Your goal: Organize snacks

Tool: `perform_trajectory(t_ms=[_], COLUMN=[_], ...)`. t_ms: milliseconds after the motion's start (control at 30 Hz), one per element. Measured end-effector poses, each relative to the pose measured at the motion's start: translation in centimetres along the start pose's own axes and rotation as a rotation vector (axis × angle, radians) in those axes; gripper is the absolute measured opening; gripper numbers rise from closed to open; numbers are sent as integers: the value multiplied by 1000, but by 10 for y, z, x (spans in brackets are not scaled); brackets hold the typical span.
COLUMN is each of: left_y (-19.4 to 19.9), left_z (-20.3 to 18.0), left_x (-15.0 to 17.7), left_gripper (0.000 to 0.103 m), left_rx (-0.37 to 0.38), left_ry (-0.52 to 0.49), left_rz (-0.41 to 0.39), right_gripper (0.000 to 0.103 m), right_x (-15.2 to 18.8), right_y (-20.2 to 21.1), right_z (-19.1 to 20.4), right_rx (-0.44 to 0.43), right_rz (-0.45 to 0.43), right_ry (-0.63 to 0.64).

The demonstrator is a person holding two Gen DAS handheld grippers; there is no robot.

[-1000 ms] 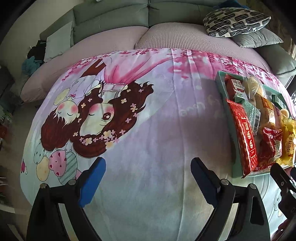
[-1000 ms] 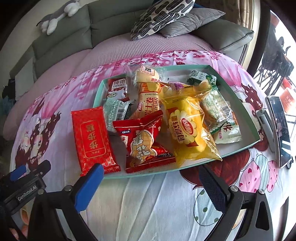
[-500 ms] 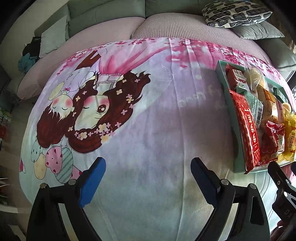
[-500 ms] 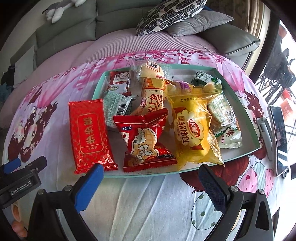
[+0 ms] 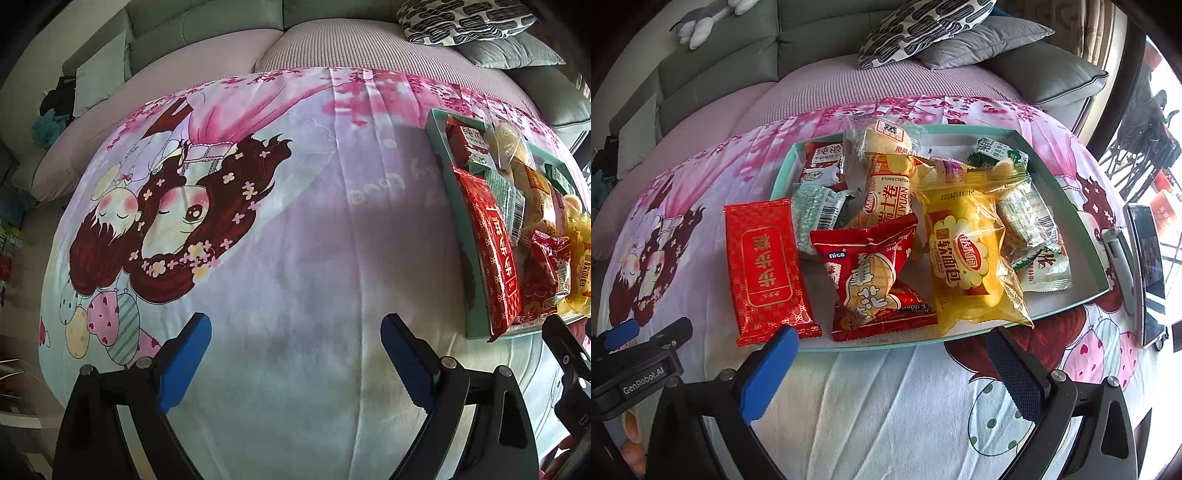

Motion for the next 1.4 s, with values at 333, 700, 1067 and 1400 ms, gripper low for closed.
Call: perform_trajectory(t_ms=[333, 700, 1067, 1400], left_y=[-1, -1, -2, -2], left_z=[0, -1, -1, -2], left_x=[0, 1, 0, 1], left_gripper=[93, 93, 93, 93], left_rx=[6, 14, 15, 16], left_ry=[3, 3, 2, 2], left_rz=[8, 16, 18, 23], right_gripper=[103, 103, 103, 103], right_x=[1, 1, 1, 1], right_y=[2, 2, 1, 1], right_z=[-3, -3, -3, -3], right_rx=[3, 5, 5, 5], right_rz=[-1, 1, 3, 3], right_ry=[-17, -23, -24, -24])
Point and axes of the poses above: each gripper's, at about its wrist camera, not at the fingertips, and y roughly against the way its jaws point, z to its left, x to its underside, the point moved 6 cm from there along -y, roughly the way its jaws point, and after that the axes turned 13 degrees about y, right-handed, at the moved point
